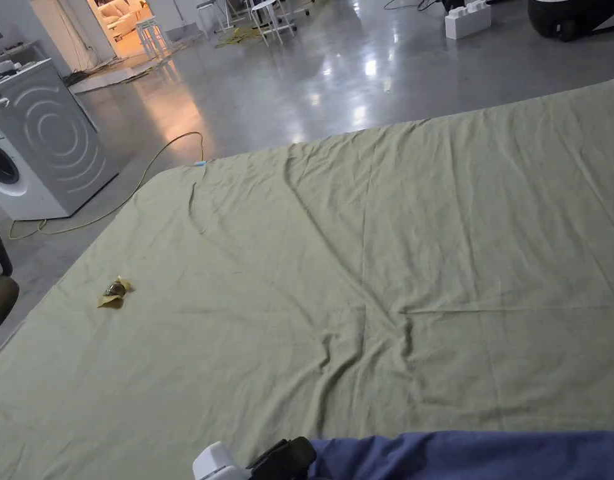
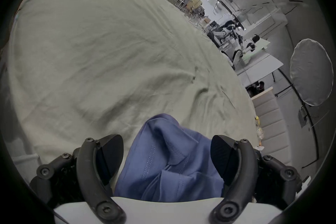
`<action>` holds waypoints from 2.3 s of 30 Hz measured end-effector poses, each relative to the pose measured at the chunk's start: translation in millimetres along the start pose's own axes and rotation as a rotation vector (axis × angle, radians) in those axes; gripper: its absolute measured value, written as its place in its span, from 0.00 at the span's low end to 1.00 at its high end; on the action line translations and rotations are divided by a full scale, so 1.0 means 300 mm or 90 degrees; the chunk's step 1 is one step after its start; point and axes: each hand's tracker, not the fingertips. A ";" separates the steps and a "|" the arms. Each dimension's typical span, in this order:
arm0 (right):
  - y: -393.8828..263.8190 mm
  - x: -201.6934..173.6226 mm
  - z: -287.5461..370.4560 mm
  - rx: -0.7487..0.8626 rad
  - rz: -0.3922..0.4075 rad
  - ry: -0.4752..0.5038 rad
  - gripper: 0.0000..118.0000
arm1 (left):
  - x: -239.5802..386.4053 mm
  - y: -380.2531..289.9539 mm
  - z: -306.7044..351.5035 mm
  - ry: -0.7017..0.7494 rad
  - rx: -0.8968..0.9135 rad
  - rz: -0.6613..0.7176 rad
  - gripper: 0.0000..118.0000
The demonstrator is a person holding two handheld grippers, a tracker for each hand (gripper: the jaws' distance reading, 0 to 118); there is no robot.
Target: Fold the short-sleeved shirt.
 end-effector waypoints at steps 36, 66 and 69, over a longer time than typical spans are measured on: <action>0.016 0.019 0.073 -0.022 -0.001 -0.051 0.00 | 0.695 -0.370 -0.220 -0.150 -0.081 -0.231 0.09; -0.118 0.150 0.116 -0.051 -0.069 -0.059 0.00 | 0.666 -0.428 -0.212 -0.203 -0.144 -0.149 0.04; -0.116 0.141 0.106 -0.050 -0.067 -0.051 0.00 | 0.542 -0.307 -0.084 -0.200 -0.065 -0.128 0.49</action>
